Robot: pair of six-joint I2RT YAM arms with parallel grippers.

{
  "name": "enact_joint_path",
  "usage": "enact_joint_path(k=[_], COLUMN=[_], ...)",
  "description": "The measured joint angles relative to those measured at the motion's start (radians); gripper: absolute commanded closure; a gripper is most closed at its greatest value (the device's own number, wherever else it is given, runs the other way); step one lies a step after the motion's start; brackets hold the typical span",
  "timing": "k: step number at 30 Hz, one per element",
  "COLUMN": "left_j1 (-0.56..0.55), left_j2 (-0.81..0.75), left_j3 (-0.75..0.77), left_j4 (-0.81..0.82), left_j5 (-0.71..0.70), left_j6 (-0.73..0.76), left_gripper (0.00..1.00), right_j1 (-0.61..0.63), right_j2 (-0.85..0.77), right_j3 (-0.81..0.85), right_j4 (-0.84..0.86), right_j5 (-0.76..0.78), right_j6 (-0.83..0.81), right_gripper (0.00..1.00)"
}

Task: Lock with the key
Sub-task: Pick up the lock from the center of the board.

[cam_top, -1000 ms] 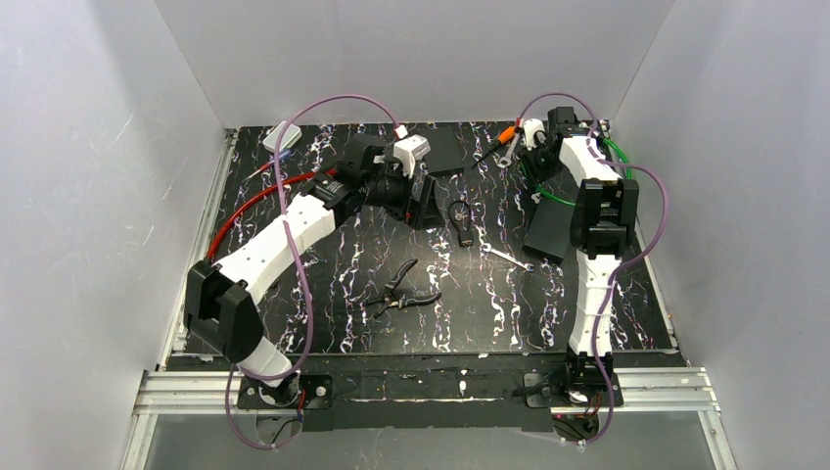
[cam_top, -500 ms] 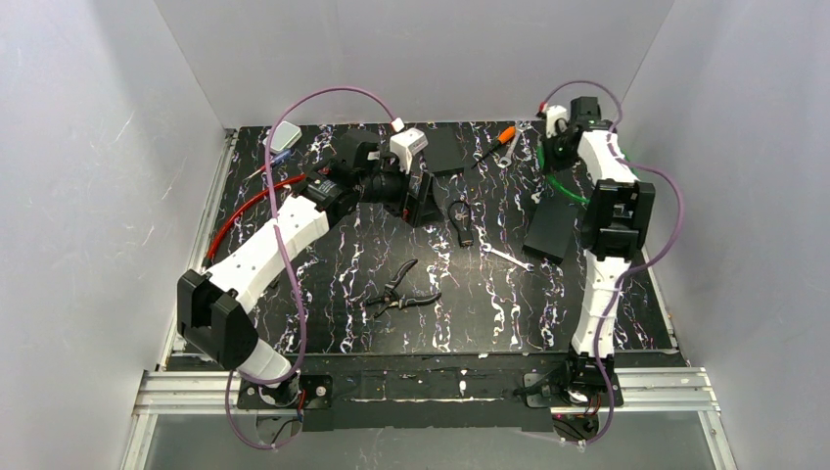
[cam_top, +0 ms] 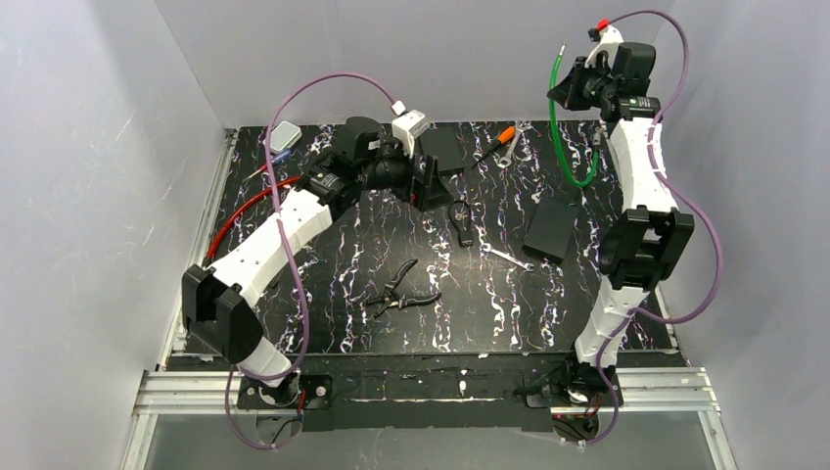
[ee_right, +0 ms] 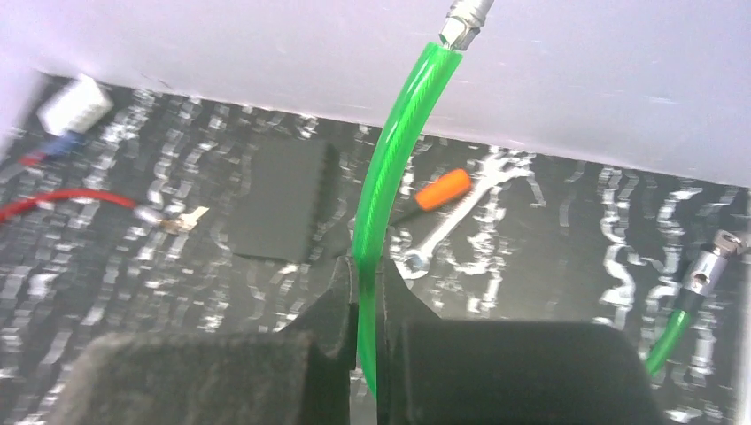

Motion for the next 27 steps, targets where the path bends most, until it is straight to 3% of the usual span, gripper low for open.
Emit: enact_joint_path(k=[8,14,27], left_j1=[0.0,-0.008,-0.068], left_j2=[0.18,0.386,0.662], left_j3=[0.075,0.202,0.479], left_j4=[0.224,0.367,0.457], left_j5=[0.073,0.094,0.093], left_j6=[-0.199,-0.354,-0.49], left_gripper=[0.02,0.07,0.18], right_j1=[0.003,0.006,0.063], right_j2=[-0.094,-0.141,-0.316], right_j3=[-0.225,-0.344,-0.455], right_j4=[0.195,0.316,0.445], right_j5=[-0.143,-0.185,-0.223], right_j6=[0.328,0.475,0.583], right_gripper=[0.99,0.99,0.99])
